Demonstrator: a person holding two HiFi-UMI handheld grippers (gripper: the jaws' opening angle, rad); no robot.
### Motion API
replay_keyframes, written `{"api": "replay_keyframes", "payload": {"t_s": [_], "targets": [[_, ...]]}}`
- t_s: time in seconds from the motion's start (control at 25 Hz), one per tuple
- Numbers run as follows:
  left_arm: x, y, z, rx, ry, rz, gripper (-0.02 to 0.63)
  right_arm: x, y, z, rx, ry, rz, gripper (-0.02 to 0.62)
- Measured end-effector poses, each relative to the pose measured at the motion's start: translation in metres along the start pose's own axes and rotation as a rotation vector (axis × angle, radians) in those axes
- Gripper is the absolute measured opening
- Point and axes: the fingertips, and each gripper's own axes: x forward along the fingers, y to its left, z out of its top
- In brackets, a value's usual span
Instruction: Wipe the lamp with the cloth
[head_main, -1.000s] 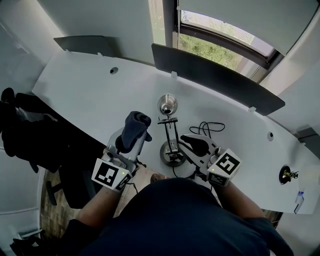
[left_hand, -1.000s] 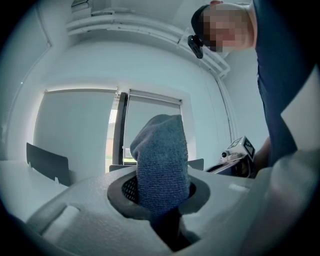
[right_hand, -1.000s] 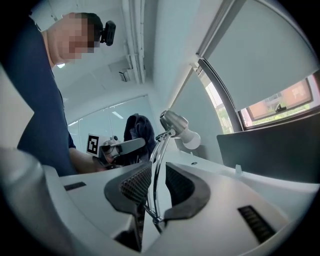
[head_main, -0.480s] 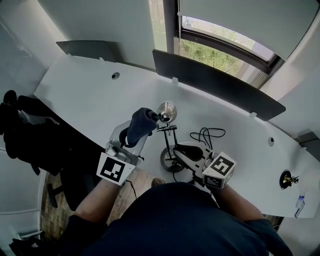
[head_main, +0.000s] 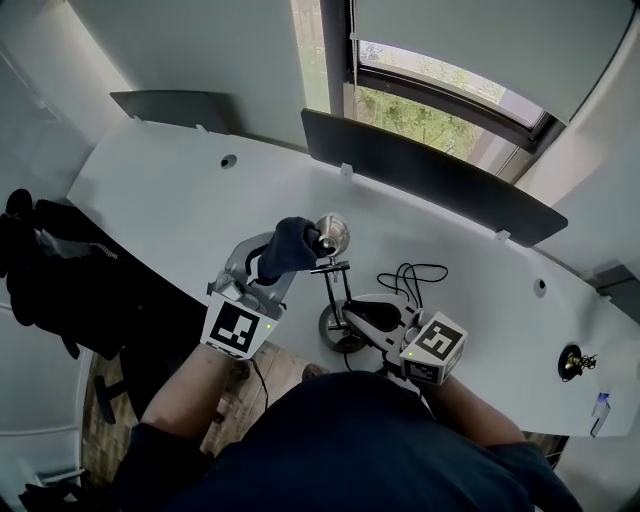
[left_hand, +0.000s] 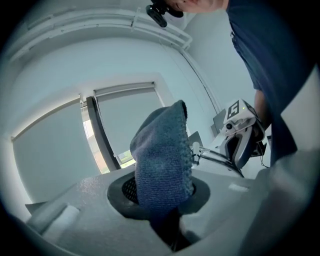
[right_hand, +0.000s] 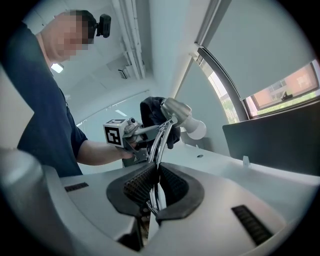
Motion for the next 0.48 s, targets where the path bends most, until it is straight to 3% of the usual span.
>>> {"api": "replay_keyframes", "payload": {"t_s": [0.24,0.48], "targets": [[0.015,0.002,-0.027,0.006,0.085,0.002,0.08,-0.002,-0.003,-0.008,-0.019,0.026,-0.003,0.04],[0.013,0.009,-0.018,0.076,0.102,0.022,0.08,-0.001,-0.003,-0.006,-0.021,0.021,-0.009,0.04]]}}
